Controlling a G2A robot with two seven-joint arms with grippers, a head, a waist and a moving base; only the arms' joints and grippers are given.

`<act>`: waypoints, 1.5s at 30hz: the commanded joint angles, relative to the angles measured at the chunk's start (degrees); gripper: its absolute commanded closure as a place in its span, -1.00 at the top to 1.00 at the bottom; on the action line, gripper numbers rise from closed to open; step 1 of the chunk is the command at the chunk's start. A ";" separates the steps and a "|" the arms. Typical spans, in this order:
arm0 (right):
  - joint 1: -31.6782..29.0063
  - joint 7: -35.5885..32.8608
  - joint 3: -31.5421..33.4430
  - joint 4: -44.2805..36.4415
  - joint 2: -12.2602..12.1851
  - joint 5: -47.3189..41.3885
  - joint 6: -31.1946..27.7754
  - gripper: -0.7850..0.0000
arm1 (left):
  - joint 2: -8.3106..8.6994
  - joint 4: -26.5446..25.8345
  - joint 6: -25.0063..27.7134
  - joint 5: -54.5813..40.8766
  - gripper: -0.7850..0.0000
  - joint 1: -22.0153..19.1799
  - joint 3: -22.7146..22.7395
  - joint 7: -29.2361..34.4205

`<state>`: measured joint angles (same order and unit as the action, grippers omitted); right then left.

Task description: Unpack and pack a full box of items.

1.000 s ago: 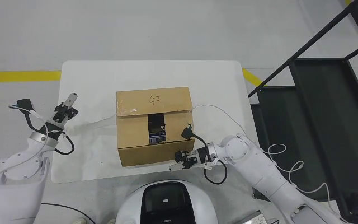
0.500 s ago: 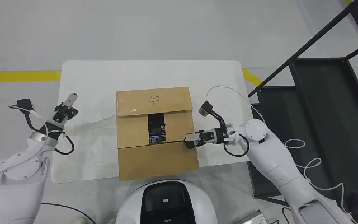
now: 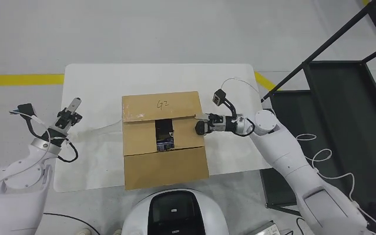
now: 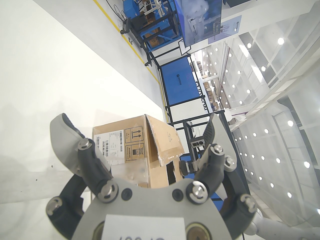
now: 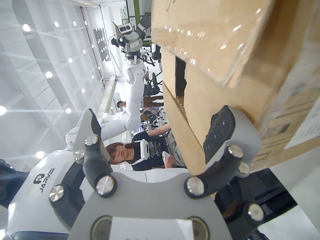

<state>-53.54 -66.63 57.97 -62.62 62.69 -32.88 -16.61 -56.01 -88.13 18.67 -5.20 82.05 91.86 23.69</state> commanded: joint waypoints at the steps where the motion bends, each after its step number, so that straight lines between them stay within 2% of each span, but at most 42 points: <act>1: 1.13 0.95 -0.19 1.86 0.34 -0.29 -0.39 1.00 | 0.00 0.00 0.00 0.00 1.00 0.00 0.00 0.00; 16: 10.46 0.74 -3.01 8.22 3.89 -5.86 -4.04 1.00 | 0.00 0.00 0.00 0.00 1.00 0.00 0.00 0.00; 24: 16.22 1.50 -5.18 15.64 6.38 -6.84 -8.03 1.00 | 0.00 0.00 0.00 0.00 1.00 0.00 0.00 0.00; 43: 16.42 1.30 -5.38 15.82 6.49 -6.70 -8.20 1.00 | 0.00 0.00 0.00 0.00 1.00 0.00 0.00 0.00; 45: 16.12 3.94 -5.40 14.77 6.56 -5.56 -7.32 1.00 | 0.00 0.00 0.00 0.00 1.00 0.00 0.00 0.00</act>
<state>-37.31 -64.66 52.60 -47.25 69.21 -39.22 -24.46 -56.01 -88.13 18.67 -5.20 82.05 91.86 23.69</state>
